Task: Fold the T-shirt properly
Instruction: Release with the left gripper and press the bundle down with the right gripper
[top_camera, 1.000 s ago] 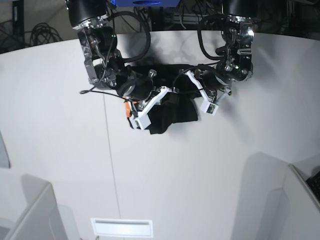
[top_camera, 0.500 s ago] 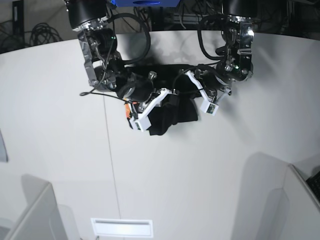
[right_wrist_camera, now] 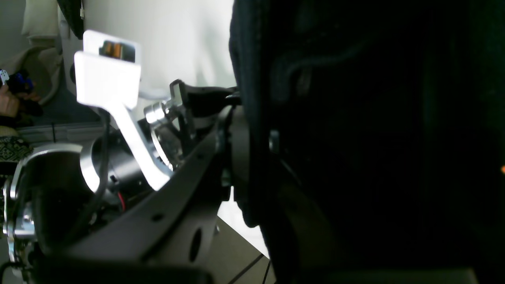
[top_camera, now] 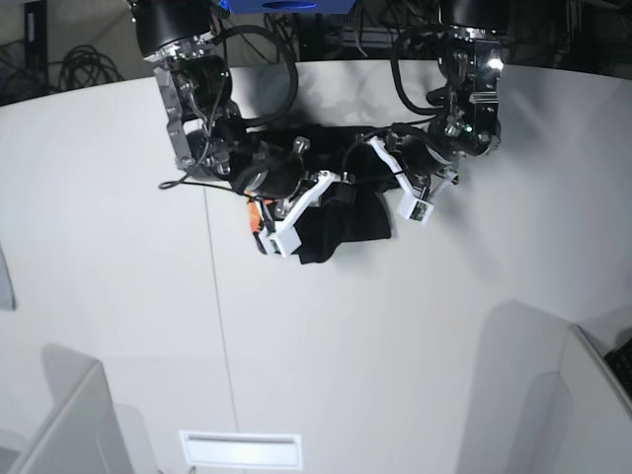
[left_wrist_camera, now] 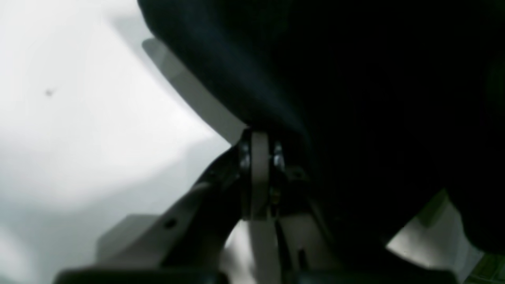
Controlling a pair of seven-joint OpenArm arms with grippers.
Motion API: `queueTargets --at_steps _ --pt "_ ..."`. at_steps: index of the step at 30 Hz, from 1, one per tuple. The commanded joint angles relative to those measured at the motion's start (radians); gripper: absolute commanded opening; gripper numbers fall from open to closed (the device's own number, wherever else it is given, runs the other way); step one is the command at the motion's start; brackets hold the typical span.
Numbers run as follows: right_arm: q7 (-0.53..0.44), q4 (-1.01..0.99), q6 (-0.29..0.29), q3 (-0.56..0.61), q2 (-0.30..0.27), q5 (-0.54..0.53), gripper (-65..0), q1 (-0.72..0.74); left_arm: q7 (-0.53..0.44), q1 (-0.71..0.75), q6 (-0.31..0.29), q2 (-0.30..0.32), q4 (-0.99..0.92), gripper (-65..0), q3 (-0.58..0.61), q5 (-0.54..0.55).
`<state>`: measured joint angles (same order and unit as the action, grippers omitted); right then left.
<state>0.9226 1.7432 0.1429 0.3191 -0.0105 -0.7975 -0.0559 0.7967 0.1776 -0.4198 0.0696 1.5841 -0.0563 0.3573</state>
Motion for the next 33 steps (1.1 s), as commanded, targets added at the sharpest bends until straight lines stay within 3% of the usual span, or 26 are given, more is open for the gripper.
queueTargets --at_steps 1,16,24,32,33 --pt "-0.015 0.014 -0.009 0.002 0.01 -0.02 -65.0 0.015 0.036 0.001 0.006 0.005 0.009 -65.0 -0.003 -0.027" --pt "-0.069 -0.055 -0.009 0.001 0.022 -0.024 -65.0 0.02 0.04 0.084 0.002 0.005 0.157 -65.0 -0.181 -0.017" --pt "-0.063 -0.078 -0.009 0.001 0.024 -0.024 -65.0 0.023 0.04 0.202 -0.001 0.019 0.263 -65.0 -0.366 -0.014" --pt "-0.067 -0.093 -0.009 0.001 0.05 -0.02 -65.0 0.031 0.04 0.213 -0.001 0.02 0.264 -65.0 -0.506 -0.014" --pt "-0.067 -0.093 -0.009 0.001 0.05 -0.018 -60.3 0.031 0.04 0.213 -0.001 0.02 0.264 -65.0 -0.514 -0.014"
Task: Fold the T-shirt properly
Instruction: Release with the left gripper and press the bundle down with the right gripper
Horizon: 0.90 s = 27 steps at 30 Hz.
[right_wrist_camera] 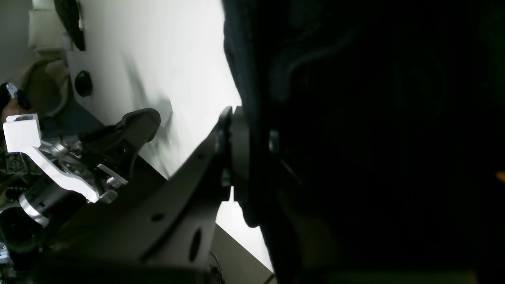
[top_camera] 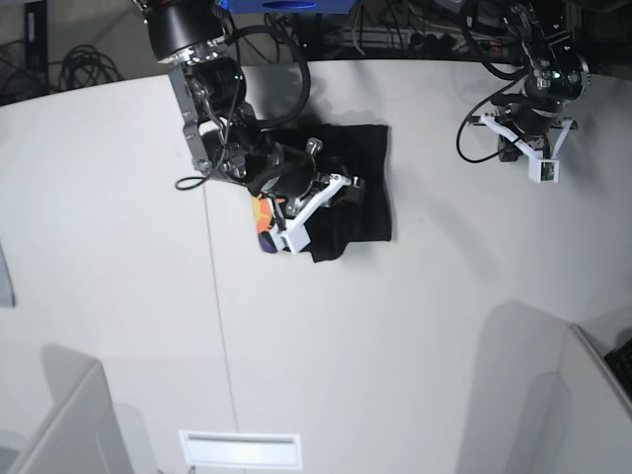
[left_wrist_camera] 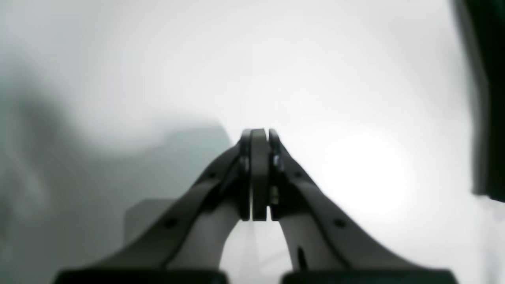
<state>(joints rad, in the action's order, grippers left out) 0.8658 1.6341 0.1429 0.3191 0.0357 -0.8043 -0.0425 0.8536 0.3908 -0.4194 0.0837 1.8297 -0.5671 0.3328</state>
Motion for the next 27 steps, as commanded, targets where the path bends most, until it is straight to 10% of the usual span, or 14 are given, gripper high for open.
queueTargets --at_steps 1,9,27 --pt "-0.012 0.016 -0.009 0.001 0.003 -0.011 -54.5 0.017 -0.017 0.0 -0.002 0.006 0.018 -65.0 -0.009 0.01" --pt "-0.004 0.016 -0.009 0.002 0.003 -0.011 -27.3 0.022 -0.017 0.0 -0.002 0.006 0.018 -65.0 -0.031 0.01" --pt "-0.009 -0.031 -0.004 0.433 0.028 -0.011 -27.3 0.203 -0.017 0.0 -0.002 0.006 0.018 -65.0 -0.067 0.01"
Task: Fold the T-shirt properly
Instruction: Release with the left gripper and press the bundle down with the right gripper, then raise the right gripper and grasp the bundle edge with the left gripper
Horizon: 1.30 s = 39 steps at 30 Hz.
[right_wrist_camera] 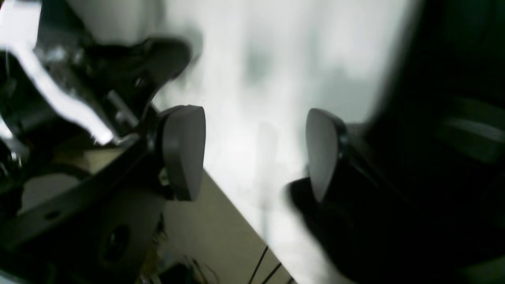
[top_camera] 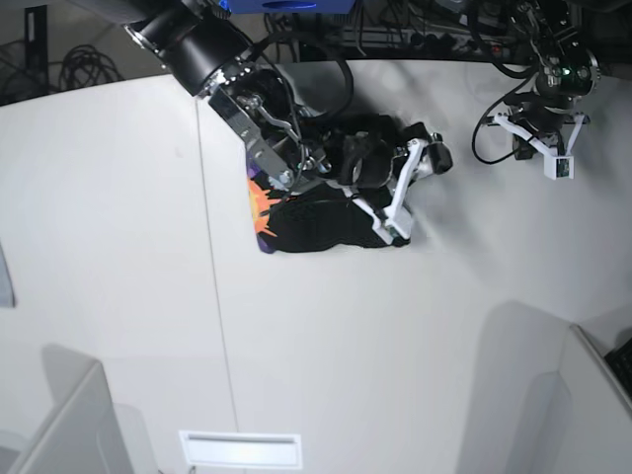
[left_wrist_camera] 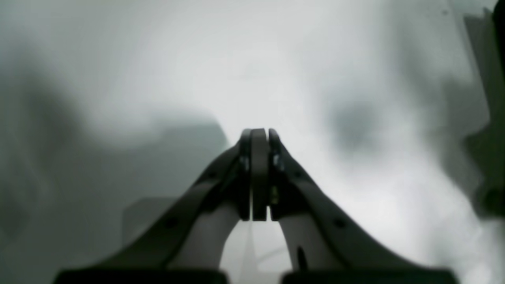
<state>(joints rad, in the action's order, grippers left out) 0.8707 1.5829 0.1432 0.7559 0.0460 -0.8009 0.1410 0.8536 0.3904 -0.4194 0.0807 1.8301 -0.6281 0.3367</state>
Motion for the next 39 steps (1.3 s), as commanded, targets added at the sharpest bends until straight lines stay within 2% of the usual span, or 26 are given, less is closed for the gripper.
queueTargets --at_steps 1,5,8,9,11,13,15,16,20,24,29,32,34,39 --pt "-0.009 0.02 -0.004 0.018 0.027 -0.015 -27.3 0.029 -0.017 -0.001 -0.002 0.009 0.016 -65.0 -0.011 0.006" --pt "-0.015 0.069 -0.004 0.112 0.022 -0.015 -27.5 0.09 -0.017 -0.003 -0.002 0.009 0.018 -65.0 -0.011 0.006" --pt "-0.014 0.142 -0.003 0.066 -0.008 -0.015 -27.6 0.096 -0.017 -0.001 -0.002 0.009 0.021 -65.0 -0.002 0.006" --pt "-0.017 0.165 -0.003 0.037 -0.027 -0.015 -27.8 0.088 -0.017 0.0 -0.003 0.006 0.023 -65.0 0.001 0.006" --pt "-0.017 0.195 -0.003 -0.048 -0.054 -0.015 -32.6 0.061 -0.017 0.0 -0.028 0.003 0.023 -65.0 0.001 0.022" --pt "-0.017 0.208 -0.004 -0.164 -0.07 -0.018 -45.3 0.012 -0.015 0.0 -0.094 0.001 0.023 -65.0 0.0 0.1" --pt "-0.017 0.215 -0.009 -0.281 -0.077 -0.021 -62.1 -0.037 -0.015 0.008 -0.132 0.006 0.021 -65.0 0.0 0.198" --pt "-0.017 0.215 -0.011 -0.335 -0.077 -0.021 -65.0 -0.062 -0.004 0.012 -0.134 0.008 0.021 -65.0 0.0 0.249" --pt "-0.017 0.245 -0.011 -0.507 -0.077 -0.021 -65.0 -0.156 0.057 0.0 -0.135 0.008 0.018 -65.0 0.0 0.416" --pt "-0.017 0.284 -0.012 -0.603 -0.085 -0.021 -65.0 -0.214 0.063 -0.012 -0.135 0.003 0.013 -64.7 0.0 0.497" --pt "-0.017 0.314 -0.012 -0.622 -0.128 -0.021 -65.0 -0.243 0.063 -0.034 -0.135 0.0 0.01 -21.9 0.052 0.546" --pt "-0.017 0.316 -0.012 -0.622 -0.143 -0.021 -65.0 -0.252 0.059 -0.041 -0.135 -0.002 0.01 -5.1 0.115 0.546" --pt "-0.017 0.317 -0.012 -0.622 -0.143 -0.021 -65.0 -0.263 0.054 -0.052 -0.135 -0.002 0.003 0.0 0.169 0.546" --pt "-0.017 0.322 -0.012 -0.622 -0.143 -0.021 -65.0 -0.283 0.054 -0.118 -0.135 -0.015 -0.117 0.0 0.239 0.54"
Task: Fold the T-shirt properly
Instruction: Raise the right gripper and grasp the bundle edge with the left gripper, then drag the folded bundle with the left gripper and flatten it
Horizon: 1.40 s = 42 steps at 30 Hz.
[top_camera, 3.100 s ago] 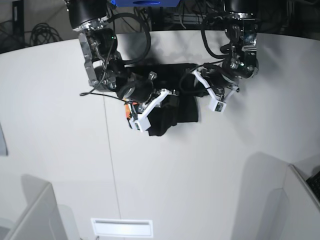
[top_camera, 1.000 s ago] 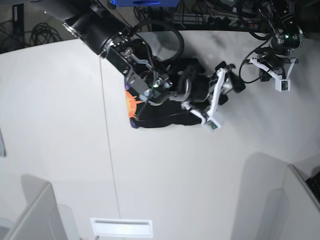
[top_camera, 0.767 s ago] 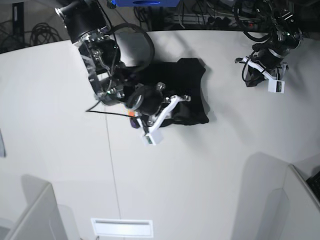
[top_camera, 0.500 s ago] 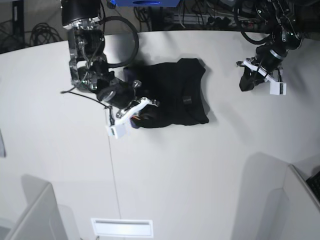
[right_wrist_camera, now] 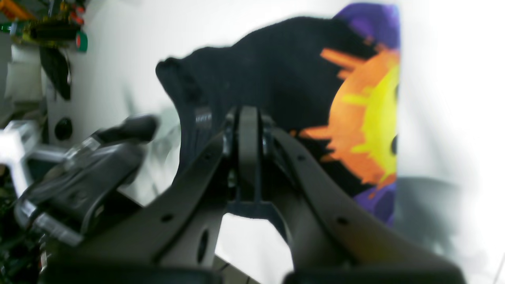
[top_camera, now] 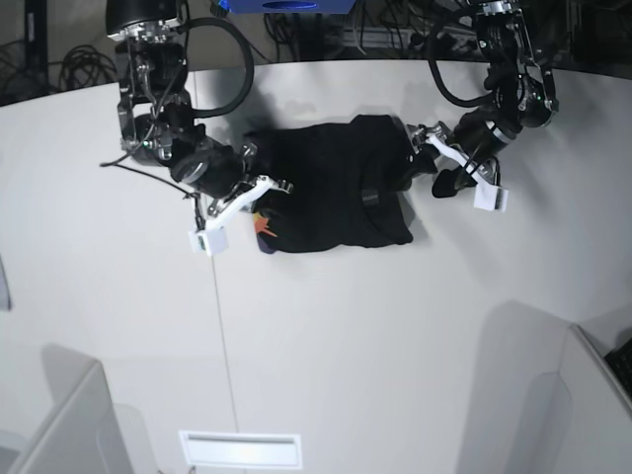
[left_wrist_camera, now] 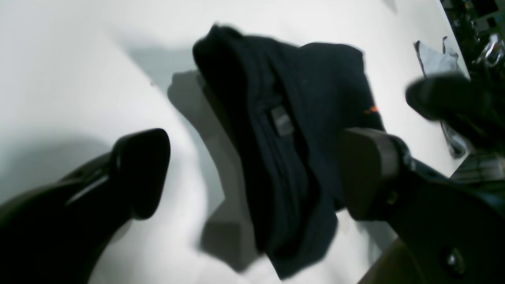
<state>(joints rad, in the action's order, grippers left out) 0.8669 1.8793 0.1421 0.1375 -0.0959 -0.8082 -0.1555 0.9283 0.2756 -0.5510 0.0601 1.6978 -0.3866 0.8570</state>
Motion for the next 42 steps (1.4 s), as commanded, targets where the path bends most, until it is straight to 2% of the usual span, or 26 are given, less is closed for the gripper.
queueTargets --at_steps 1,4,8,12,16,19,21,25,28,31,33,38,42 --pt "-0.013 0.033 -0.011 -0.003 -0.001 -0.013 -65.0 0.01 -0.021 -0.017 -0.004 -0.003 -0.012 0.0 0.001 0.018" --pt "-0.035 0.065 -0.011 -0.016 -0.008 -0.013 -65.0 -0.013 -0.021 -0.045 -0.004 -0.01 -0.066 0.0 0.008 0.018" --pt "-0.127 0.082 -0.012 -0.025 -0.017 -0.013 -65.0 -0.068 -0.022 -0.075 -0.004 -0.007 -0.11 0.0 0.07 0.017" --pt "-0.173 0.078 -0.091 -0.026 -0.041 -0.013 -65.0 -0.108 -0.039 -0.1 -0.002 -0.007 -0.173 0.0 0.1 0.017" --pt "-0.173 0.081 -0.121 -0.078 -0.04 -0.013 -65.0 -0.145 -0.107 -0.105 0.068 -0.004 -0.233 0.0 0.18 -0.015" --pt "-0.174 0.081 -0.123 -0.121 -0.04 -0.013 -65.0 -0.172 -0.142 -0.098 0.082 -0.003 -0.235 -0.3 0.237 -0.057" --pt "-0.174 0.081 -0.123 -0.152 -0.04 -0.013 -65.0 -0.189 -0.14 -0.098 0.082 -0.003 -0.236 -6.6 0.249 -0.075" --pt "-0.176 0.081 -0.123 -0.236 -0.035 -0.013 -65.0 -0.229 -0.139 -0.103 0.082 -0.003 -0.236 -32.7 0.255 -0.111" --pt "-0.176 0.081 -0.123 -0.284 -0.035 -0.013 -65.0 -0.249 -0.125 -0.105 0.084 -0.001 -0.236 -49.4 0.255 -0.147" --pt "-0.176 0.081 -0.124 -0.335 -0.035 -0.015 -65.0 -0.269 -0.064 -0.124 0.084 -0.001 -0.236 -63.5 0.255 -0.206" --pt "-0.176 0.081 -0.124 -0.361 -0.034 -0.021 -65.0 -0.28 -0.019 -0.137 0.084 -0.001 -0.235 -65.0 0.255 -0.246" --pt "-0.176 0.081 -0.124 -0.448 -0.034 -0.121 -65.0 -0.312 0.068 -0.187 0.082 0.019 -0.229 -65.0 0.266 -0.359" --pt "-0.171 0.078 -0.124 -0.499 -0.034 -0.13 -65.0 -0.327 0.091 -0.238 0.078 0.086 -0.227 -65.0 0.409 -0.442"
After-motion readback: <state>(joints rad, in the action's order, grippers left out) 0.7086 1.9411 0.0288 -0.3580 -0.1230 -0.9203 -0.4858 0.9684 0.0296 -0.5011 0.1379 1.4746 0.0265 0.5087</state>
